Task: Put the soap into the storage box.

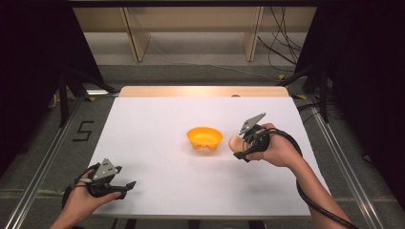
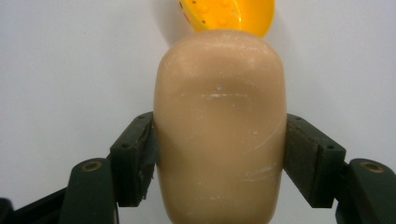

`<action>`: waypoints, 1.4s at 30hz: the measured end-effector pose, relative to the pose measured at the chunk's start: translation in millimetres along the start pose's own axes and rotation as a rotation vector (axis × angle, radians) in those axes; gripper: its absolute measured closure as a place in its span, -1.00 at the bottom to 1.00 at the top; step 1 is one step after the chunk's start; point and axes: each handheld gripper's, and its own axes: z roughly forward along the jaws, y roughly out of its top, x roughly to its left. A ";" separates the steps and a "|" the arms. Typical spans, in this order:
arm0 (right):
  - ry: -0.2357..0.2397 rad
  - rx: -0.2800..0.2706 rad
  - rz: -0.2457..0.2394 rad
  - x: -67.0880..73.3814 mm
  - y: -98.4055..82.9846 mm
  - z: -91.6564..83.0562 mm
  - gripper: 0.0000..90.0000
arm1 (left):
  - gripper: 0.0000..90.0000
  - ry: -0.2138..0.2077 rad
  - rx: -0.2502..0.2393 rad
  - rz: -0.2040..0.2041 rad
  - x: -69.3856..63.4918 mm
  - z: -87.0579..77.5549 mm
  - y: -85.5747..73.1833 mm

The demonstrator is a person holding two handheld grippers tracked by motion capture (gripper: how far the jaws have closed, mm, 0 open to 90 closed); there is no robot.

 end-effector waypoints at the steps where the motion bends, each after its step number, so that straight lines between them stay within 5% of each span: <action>1: 0.002 0.004 0.008 0.5 0.4 0.2 -0.26 | -0.47 0.000 0.001 0.001 0.0 0.0 0.0; 12: -0.007 0.026 -0.014 -5.2 9.8 0.5 -0.26 | -0.47 -0.006 0.007 0.005 0.3 -0.4 0.0; 14: -0.001 0.031 -0.030 -6.6 12.2 1.0 -0.26 | -0.48 -0.007 -0.019 -0.033 -2.2 1.3 -0.5; 29: -0.008 0.060 -0.075 -13.8 21.8 4.2 -0.26 | -0.47 0.000 -0.012 -0.010 -0.7 0.7 0.2; 33: -0.007 0.066 -0.078 -14.9 24.5 5.2 -0.26 | -0.47 -0.002 -0.026 -0.045 -2.9 1.4 -0.4; 42: -0.005 0.083 -0.078 -17.4 28.0 7.9 -0.26 | -0.47 0.005 -0.014 0.018 0.9 0.5 0.9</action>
